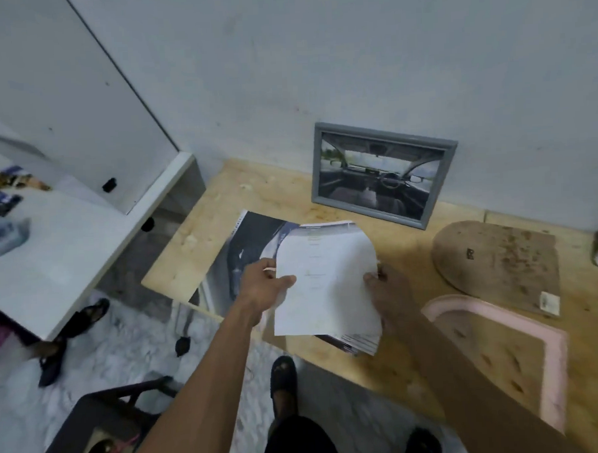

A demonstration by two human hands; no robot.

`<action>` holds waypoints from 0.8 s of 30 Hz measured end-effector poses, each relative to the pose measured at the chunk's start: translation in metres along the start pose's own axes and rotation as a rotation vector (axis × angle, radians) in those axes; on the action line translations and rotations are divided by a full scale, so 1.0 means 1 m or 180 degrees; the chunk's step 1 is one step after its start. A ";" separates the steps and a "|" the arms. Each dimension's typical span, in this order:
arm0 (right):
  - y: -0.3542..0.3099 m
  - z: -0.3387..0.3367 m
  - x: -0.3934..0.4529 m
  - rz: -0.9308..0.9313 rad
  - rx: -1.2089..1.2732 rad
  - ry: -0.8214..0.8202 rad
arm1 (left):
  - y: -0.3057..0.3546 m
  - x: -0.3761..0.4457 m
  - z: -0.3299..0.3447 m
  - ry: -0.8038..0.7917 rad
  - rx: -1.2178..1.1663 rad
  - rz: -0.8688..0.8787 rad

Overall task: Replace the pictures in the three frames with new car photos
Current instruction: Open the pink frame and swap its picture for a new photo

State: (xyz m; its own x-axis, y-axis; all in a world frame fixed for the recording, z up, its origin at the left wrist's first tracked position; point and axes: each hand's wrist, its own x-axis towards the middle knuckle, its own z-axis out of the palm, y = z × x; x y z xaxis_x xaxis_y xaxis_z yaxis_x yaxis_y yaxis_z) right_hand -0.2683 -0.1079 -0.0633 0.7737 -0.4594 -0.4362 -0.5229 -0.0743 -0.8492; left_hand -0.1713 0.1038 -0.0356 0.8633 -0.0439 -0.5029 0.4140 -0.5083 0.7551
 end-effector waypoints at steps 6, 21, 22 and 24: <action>-0.023 0.135 0.022 0.0498 -0.0365 -0.0021 | -0.031 0.084 -0.094 0.0320 0.0749 -0.0076; -0.010 0.247 0.075 0.1163 -0.0185 0.0992 | -0.063 0.203 -0.133 0.0106 0.1683 0.0019; -0.012 0.249 0.076 0.1163 -0.0259 0.1007 | -0.063 0.204 -0.132 0.0101 0.1790 0.0023; -0.020 0.252 0.077 0.1171 -0.0457 0.1100 | -0.064 0.206 -0.131 0.0147 0.1950 0.0056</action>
State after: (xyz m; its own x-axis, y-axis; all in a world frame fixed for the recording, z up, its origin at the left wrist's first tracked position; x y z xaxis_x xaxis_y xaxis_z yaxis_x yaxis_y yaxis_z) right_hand -0.1087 0.0810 -0.1550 0.3792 -0.7414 -0.5537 -0.8004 0.0375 -0.5983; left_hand 0.0178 0.2405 -0.1325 0.8857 -0.0264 -0.4635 0.1704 -0.9103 0.3773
